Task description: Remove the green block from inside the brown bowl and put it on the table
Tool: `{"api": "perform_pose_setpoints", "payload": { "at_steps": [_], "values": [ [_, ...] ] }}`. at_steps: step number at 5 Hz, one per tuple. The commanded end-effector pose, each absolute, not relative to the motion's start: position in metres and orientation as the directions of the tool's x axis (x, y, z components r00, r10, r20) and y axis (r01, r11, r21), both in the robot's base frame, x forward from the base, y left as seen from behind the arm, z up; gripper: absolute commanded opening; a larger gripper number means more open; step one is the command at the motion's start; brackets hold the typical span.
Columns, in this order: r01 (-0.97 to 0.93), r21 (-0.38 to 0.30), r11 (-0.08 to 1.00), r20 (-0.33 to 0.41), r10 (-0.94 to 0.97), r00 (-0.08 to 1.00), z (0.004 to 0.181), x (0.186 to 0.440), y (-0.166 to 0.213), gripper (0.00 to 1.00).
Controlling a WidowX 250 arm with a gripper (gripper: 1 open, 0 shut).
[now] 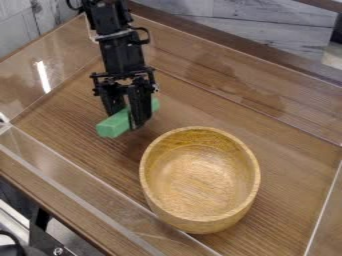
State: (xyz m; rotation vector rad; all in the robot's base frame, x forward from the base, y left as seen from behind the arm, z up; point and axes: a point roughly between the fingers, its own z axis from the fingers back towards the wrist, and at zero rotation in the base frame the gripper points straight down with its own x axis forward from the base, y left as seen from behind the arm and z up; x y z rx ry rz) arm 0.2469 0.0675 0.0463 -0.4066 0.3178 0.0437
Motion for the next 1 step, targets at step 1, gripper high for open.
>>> {"api": "perform_pose_setpoints", "payload": {
  "at_steps": [1],
  "values": [
    [-0.072,-0.366,0.928,-0.272,-0.032,0.962,0.0586,0.2571,0.069,0.0]
  ]
}}
